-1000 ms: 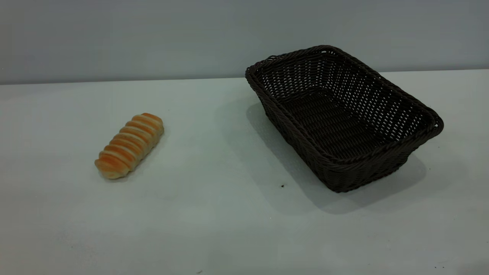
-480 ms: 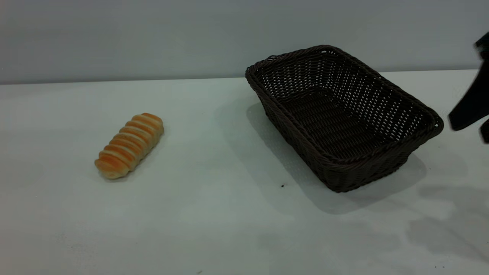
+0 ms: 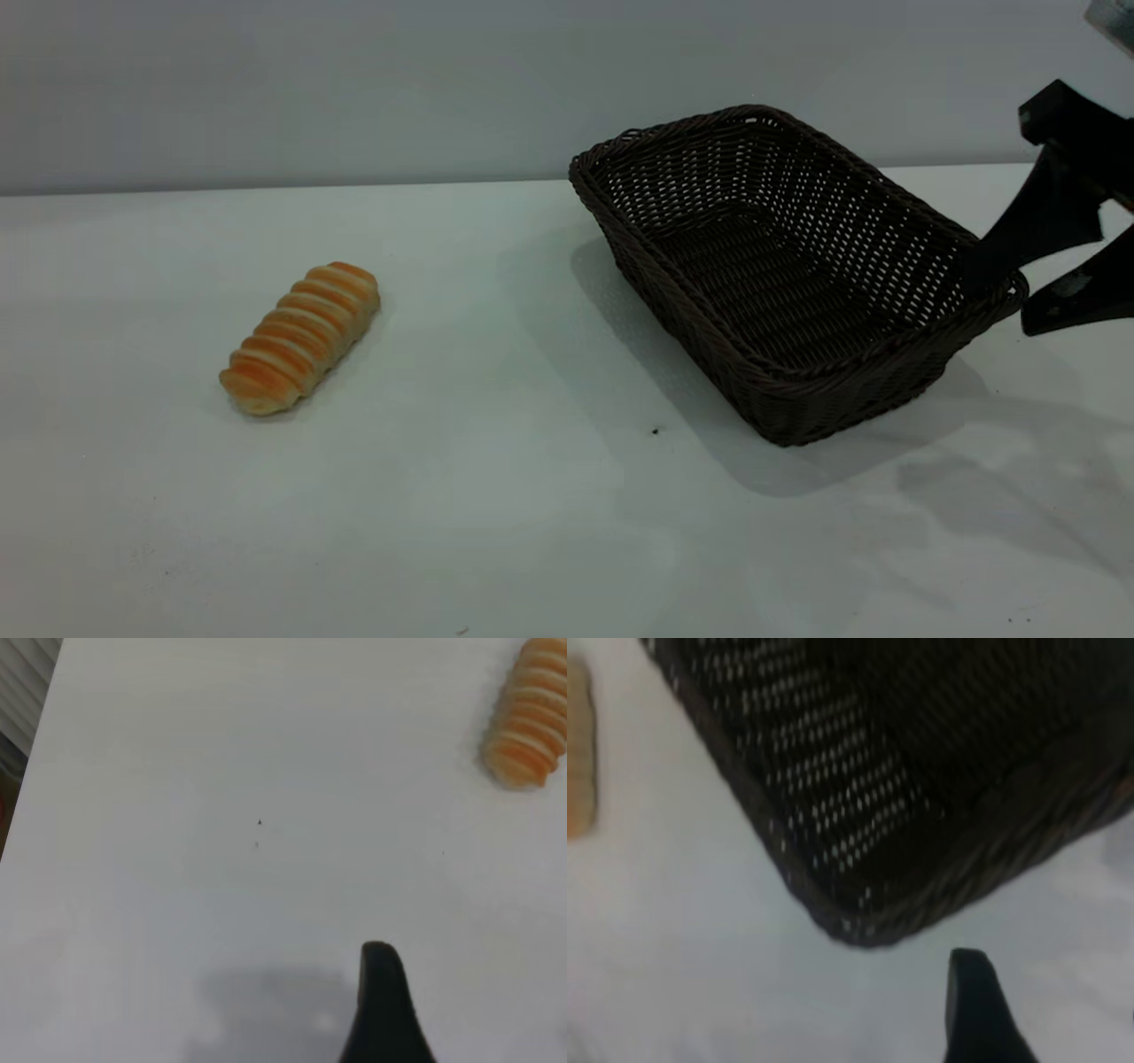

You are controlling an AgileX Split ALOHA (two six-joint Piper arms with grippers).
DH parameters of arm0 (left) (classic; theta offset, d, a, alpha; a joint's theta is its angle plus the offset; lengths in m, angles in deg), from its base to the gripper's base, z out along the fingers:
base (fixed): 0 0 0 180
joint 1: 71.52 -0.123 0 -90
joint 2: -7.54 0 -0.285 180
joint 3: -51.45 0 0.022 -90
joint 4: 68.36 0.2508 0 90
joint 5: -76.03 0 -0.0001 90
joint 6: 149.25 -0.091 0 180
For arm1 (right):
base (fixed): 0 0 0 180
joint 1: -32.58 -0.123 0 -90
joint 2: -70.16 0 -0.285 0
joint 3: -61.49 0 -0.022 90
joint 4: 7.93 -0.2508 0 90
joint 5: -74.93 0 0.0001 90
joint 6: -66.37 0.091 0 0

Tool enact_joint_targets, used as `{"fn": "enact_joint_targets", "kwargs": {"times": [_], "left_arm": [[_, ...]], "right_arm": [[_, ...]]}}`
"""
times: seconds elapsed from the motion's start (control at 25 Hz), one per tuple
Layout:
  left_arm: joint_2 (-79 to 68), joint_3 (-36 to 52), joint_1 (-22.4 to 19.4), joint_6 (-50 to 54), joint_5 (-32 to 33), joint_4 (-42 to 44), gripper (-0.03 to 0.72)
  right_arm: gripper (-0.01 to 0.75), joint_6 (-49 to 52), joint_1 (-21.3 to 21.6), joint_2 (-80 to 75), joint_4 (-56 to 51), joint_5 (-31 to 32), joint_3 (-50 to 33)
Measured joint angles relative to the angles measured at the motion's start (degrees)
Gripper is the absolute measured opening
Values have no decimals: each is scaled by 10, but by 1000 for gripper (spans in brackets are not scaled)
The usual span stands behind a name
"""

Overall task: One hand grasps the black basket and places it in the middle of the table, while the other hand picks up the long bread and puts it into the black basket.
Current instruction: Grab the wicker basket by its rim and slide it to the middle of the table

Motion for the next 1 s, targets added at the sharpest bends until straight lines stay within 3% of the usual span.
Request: {"fn": "enact_joint_targets", "kwargs": {"times": [0.28,0.64,1.0], "left_arm": [[0,0,0,0,3,0,554],[0,0,0,0,5,0,554],[0,0,0,0,18,-1,554]], "right_arm": [[435,0,-4,-39,-42,-42,0],[435,50,-63,-102,-49,-108,44],[409,128,-66,-192,-51,-170,107]]}}
